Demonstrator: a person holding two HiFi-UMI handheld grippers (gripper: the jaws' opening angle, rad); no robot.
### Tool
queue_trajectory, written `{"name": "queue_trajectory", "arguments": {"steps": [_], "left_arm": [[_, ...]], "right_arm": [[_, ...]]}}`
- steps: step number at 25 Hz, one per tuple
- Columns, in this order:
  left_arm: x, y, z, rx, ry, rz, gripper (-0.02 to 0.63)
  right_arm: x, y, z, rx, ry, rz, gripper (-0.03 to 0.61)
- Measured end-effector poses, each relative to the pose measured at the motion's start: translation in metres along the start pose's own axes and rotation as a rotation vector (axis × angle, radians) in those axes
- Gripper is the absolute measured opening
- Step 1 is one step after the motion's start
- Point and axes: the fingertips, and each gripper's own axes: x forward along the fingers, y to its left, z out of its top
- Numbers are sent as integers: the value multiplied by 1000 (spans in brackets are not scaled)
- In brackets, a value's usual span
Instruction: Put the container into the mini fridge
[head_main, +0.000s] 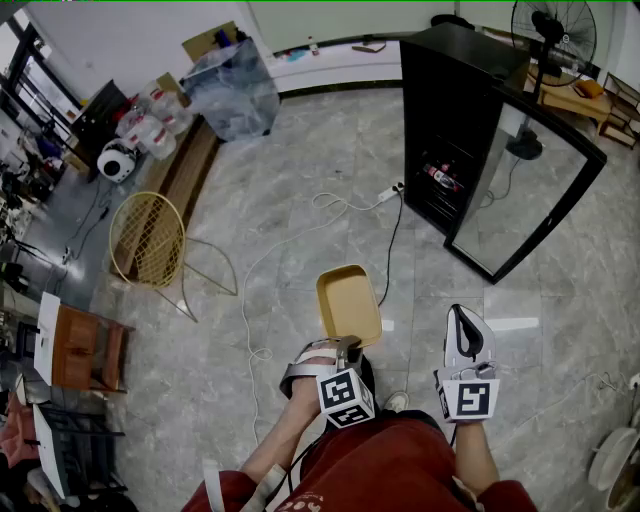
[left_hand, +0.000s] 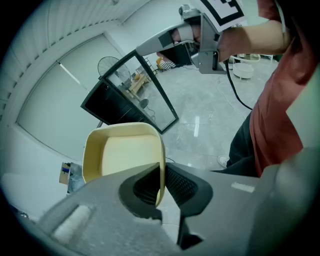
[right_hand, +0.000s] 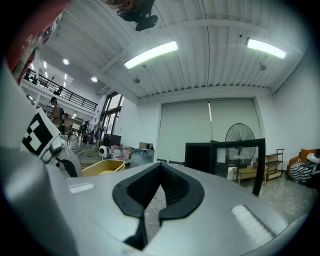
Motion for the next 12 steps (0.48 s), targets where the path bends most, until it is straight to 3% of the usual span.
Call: {"name": "queue_trajectory", "arguments": {"steps": [12], "left_arm": [[17, 28, -15, -18, 1, -17, 25]], "right_arm": [[38, 9, -8, 35, 9, 42, 0]]}}
